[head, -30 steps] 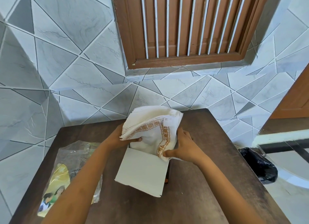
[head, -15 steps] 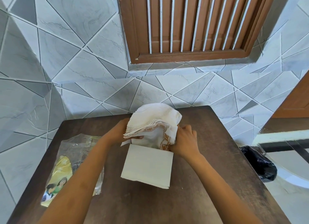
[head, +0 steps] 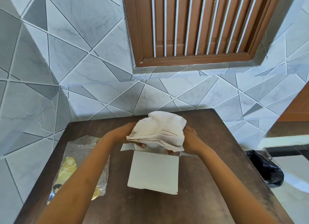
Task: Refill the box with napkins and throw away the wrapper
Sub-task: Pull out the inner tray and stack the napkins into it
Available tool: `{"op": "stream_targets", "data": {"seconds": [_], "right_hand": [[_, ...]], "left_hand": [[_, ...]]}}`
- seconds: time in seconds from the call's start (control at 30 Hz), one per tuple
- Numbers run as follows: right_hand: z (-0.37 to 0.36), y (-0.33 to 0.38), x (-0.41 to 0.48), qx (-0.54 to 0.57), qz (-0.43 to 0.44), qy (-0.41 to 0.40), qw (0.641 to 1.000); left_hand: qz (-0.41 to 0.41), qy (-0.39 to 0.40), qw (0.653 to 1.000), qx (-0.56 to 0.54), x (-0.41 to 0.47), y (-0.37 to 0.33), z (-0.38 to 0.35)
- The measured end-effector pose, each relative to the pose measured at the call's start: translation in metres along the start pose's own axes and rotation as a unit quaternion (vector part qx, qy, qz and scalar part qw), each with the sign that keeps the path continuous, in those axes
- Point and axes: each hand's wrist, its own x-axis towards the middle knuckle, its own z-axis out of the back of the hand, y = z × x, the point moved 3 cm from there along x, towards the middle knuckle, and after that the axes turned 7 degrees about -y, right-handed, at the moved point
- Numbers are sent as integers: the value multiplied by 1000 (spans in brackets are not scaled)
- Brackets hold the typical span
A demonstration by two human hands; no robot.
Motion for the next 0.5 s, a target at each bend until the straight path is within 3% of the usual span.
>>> {"op": "stream_targets", "data": {"seconds": [0.13, 0.27, 0.5], "right_hand": [[-3, -2, 5, 96, 29, 10, 995], [-3, -12, 7, 267, -26, -43, 963], [1, -10, 8, 327, -11, 16, 945]], "left_hand": [[9, -6, 999, -44, -9, -2, -2], [-18, -23, 988, -152, -15, -17, 7], [26, -19, 981, -193, -13, -8, 5]]}}
